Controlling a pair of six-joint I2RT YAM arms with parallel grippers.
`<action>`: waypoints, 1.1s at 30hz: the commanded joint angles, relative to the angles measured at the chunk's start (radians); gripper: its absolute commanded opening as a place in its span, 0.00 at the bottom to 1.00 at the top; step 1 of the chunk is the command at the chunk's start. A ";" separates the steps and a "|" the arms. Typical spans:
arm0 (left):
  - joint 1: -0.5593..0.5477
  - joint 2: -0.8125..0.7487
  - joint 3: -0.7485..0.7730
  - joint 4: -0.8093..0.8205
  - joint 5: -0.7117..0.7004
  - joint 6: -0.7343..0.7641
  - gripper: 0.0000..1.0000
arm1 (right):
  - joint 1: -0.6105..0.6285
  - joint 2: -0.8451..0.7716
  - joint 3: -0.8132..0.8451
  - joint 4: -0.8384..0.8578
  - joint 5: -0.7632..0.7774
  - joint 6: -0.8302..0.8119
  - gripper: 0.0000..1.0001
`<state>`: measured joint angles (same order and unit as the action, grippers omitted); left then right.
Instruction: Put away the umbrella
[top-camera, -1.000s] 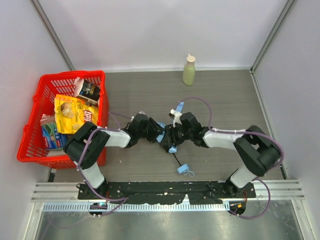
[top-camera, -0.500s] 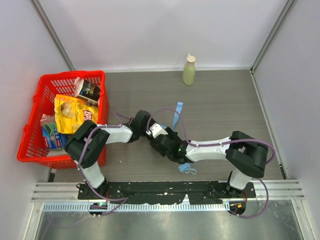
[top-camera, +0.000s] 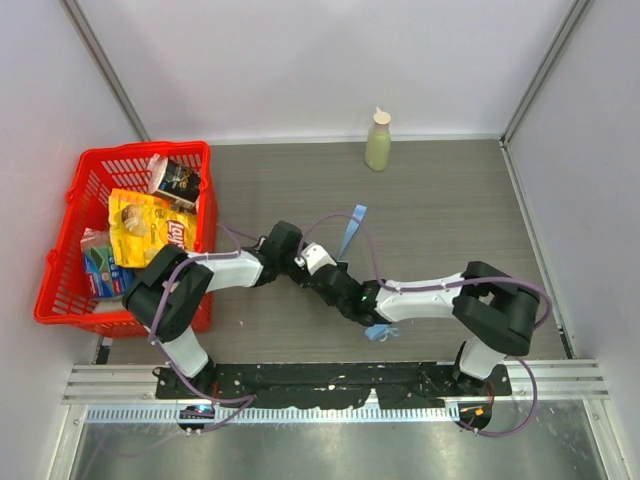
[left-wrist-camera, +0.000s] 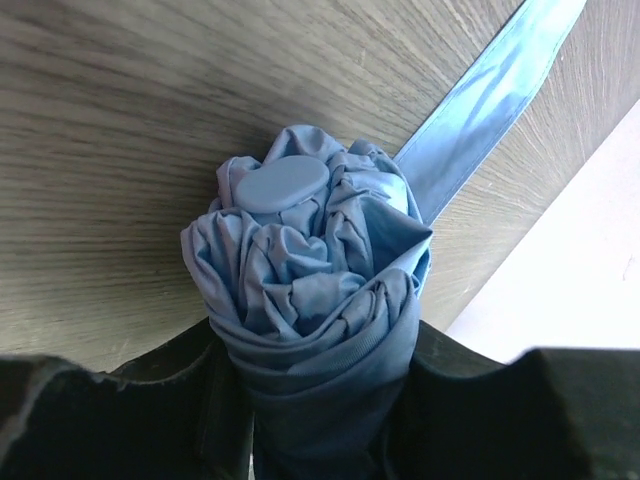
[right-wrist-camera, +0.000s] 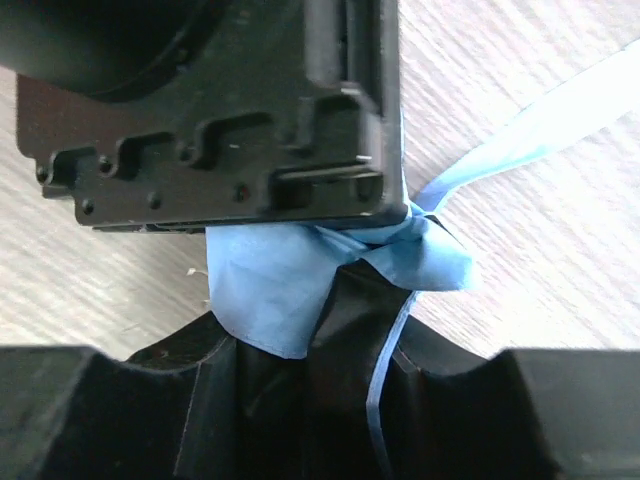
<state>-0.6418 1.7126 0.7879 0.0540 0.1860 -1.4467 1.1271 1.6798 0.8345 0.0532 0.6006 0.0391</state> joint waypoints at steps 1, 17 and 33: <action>-0.013 0.001 -0.119 -0.154 -0.088 0.095 0.45 | -0.114 -0.133 -0.150 0.229 -0.371 0.136 0.01; -0.035 0.013 -0.153 -0.029 -0.077 0.121 0.37 | -0.477 -0.080 -0.288 0.806 -1.223 0.586 0.01; -0.030 -0.021 -0.102 -0.190 -0.043 0.045 0.00 | -0.227 -0.285 -0.065 -0.047 -0.539 0.171 0.78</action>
<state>-0.6701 1.6463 0.6960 0.1322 0.1619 -1.4284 0.7898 1.4921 0.6708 0.1768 -0.2325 0.3489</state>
